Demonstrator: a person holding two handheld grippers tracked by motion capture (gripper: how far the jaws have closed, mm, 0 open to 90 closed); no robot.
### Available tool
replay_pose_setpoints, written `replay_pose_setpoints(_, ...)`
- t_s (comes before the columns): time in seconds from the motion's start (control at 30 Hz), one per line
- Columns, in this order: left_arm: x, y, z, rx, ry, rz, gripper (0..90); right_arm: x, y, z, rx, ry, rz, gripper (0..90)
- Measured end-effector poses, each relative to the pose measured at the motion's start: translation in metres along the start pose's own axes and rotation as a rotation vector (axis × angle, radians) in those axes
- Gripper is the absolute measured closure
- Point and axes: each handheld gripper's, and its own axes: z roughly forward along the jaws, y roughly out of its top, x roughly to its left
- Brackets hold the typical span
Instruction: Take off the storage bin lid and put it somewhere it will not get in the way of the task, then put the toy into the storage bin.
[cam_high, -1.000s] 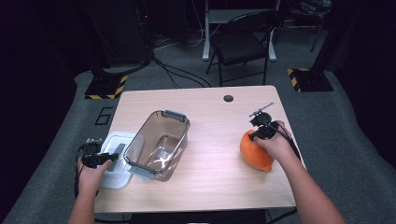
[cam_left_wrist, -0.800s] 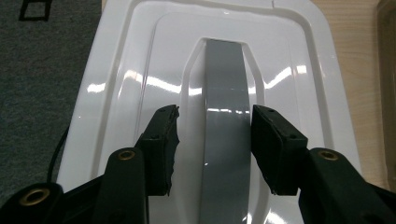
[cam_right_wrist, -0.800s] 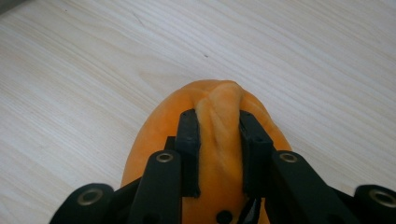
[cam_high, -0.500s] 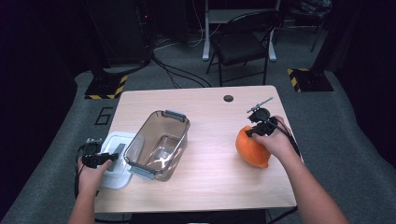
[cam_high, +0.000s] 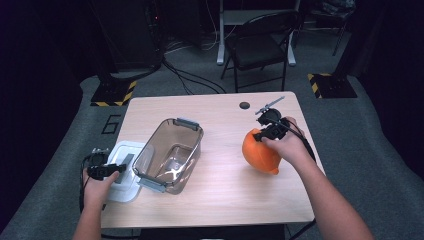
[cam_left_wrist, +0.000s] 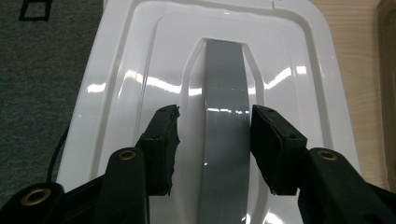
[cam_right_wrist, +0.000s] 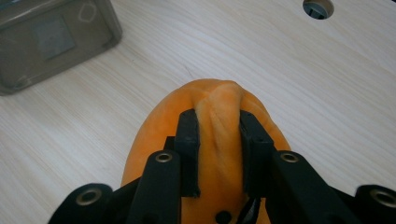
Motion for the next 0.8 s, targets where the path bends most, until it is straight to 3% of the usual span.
replay_pose_setpoints(0.8,0.002,0.000,-0.001,-0.011,-0.001,0.011,51.8,0.019,0.030,-0.010,-0.039,0.037,-0.072,72.5)
